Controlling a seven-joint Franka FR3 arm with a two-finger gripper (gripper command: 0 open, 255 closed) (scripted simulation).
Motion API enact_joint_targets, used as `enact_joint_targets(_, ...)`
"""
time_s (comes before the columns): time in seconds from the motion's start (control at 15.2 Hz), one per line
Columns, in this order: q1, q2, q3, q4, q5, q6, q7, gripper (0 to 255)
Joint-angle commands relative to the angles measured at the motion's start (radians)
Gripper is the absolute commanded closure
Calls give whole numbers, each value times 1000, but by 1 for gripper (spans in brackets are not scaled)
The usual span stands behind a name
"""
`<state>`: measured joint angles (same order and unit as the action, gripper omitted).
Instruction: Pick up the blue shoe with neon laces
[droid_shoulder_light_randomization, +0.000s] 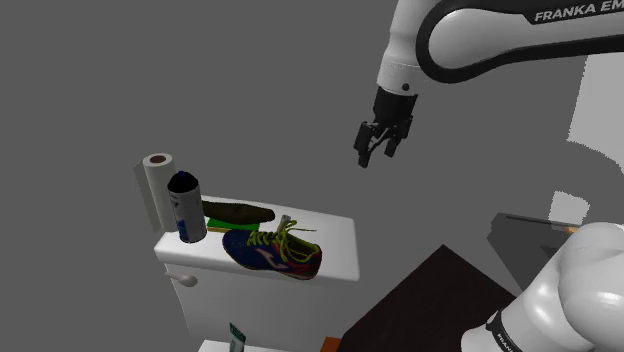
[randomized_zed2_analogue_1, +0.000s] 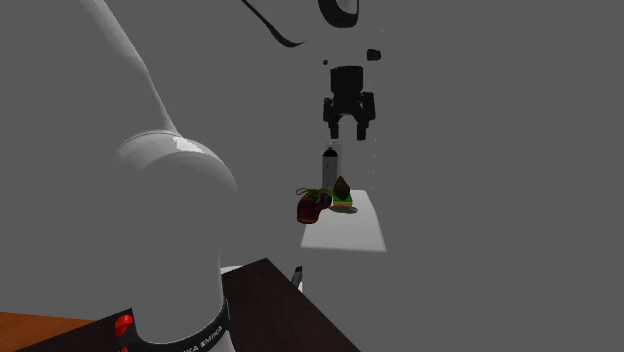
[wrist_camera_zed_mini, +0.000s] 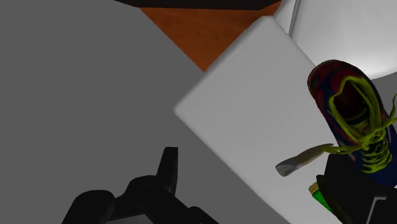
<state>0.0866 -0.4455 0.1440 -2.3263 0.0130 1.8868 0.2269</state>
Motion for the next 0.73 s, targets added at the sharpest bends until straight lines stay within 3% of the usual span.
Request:
enact_joint_targets(0.0, 13, 60, 17, 16, 10, 34, 7, 0)
enact_joint_targets(0.66, 81, 363, 112, 123, 32, 176, 57, 0)
